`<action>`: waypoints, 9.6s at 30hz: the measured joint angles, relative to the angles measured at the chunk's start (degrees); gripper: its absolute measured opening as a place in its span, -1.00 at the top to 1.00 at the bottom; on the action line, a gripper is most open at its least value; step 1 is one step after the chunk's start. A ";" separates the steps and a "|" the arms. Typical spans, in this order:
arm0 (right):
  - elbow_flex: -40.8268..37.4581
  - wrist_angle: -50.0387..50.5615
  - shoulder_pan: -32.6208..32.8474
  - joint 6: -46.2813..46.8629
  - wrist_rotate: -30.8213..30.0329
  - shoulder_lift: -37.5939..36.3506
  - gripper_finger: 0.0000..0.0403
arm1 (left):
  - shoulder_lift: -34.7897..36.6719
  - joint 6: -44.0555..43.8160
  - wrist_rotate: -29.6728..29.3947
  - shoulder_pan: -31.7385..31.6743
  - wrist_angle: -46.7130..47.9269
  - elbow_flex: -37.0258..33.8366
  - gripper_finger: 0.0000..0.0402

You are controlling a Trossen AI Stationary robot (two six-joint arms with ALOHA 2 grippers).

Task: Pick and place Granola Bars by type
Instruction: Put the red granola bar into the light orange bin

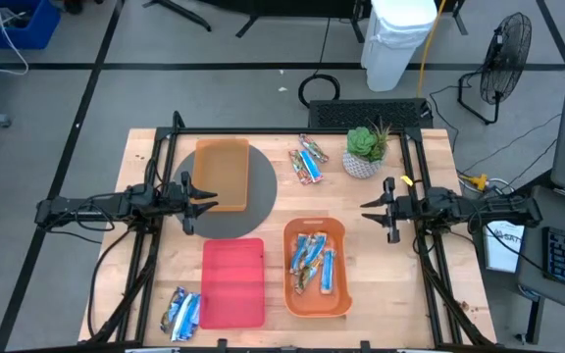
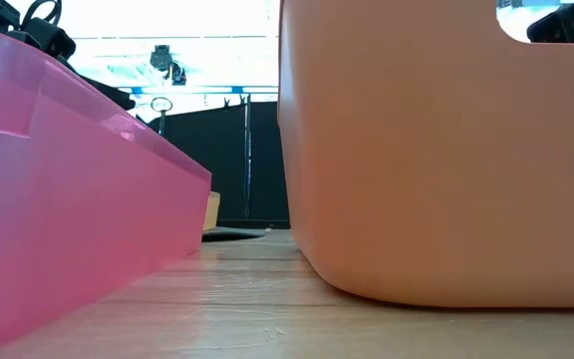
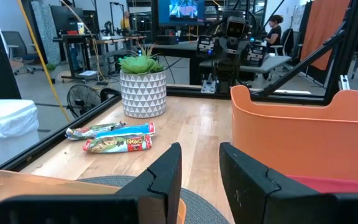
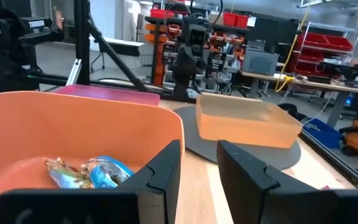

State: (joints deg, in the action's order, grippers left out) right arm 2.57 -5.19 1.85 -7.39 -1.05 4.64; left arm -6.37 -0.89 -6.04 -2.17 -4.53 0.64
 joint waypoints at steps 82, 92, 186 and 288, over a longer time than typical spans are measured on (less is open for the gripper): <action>73.18 39.36 -33.88 -0.82 5.50 100.41 0.37 | -0.01 -0.87 0.00 0.00 -6.03 0.01 0.44; 68.47 37.48 -33.88 -0.38 5.81 100.39 0.37 | -0.01 -0.87 0.00 0.00 -6.04 0.01 0.44; 68.08 30.30 -32.70 11.10 17.83 102.12 0.04 | 0.02 -0.88 0.00 0.00 -6.04 -0.01 0.44; 68.11 10.23 -13.14 -5.52 28.49 84.83 1.00 | 0.00 -1.29 -0.39 0.00 -7.59 0.00 0.44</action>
State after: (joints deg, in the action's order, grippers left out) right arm 70.67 5.04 -11.29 -12.91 27.44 89.47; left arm -6.36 -2.18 -6.44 -2.17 -12.12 0.63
